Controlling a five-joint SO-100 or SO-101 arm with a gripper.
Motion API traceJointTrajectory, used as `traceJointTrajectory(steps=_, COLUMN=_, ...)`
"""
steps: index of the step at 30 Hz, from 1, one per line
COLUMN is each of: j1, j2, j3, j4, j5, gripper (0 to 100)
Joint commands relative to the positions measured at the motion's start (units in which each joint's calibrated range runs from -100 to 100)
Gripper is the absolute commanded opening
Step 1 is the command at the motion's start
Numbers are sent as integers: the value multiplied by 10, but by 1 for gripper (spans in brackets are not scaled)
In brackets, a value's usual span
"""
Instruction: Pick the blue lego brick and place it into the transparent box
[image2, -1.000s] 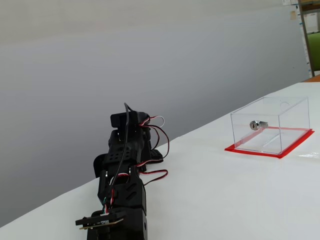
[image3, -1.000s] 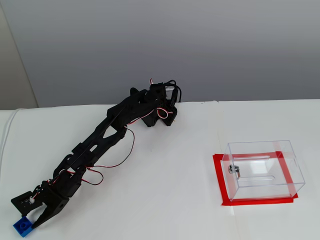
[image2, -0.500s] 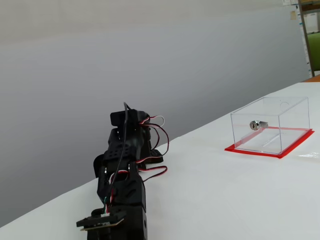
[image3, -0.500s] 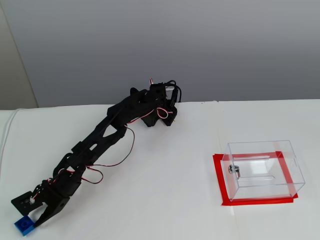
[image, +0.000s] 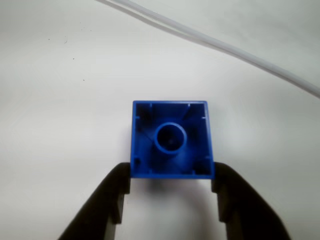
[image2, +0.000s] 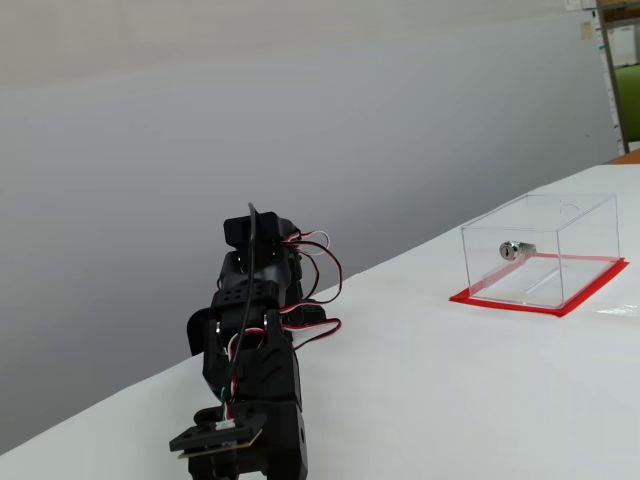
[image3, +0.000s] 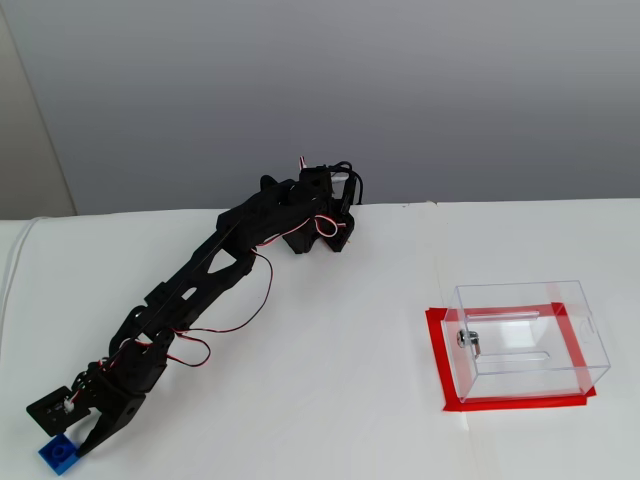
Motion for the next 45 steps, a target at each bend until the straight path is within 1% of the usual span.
traceJointTrajectory(steps=1, j1=-5, j2=-64, j3=-3, j4=2, j5=-1, gripper=13)
traceJointTrajectory(steps=22, j1=-32, j2=-144, j3=-2, j4=8, j5=0, gripper=13)
traceJointTrajectory(steps=33, j1=-98, j2=-257, j3=-1, j4=132, j5=0, gripper=13)
traceJointTrajectory(steps=45, j1=-175, j2=-384, j3=-1, j4=219, j5=-1, gripper=13)
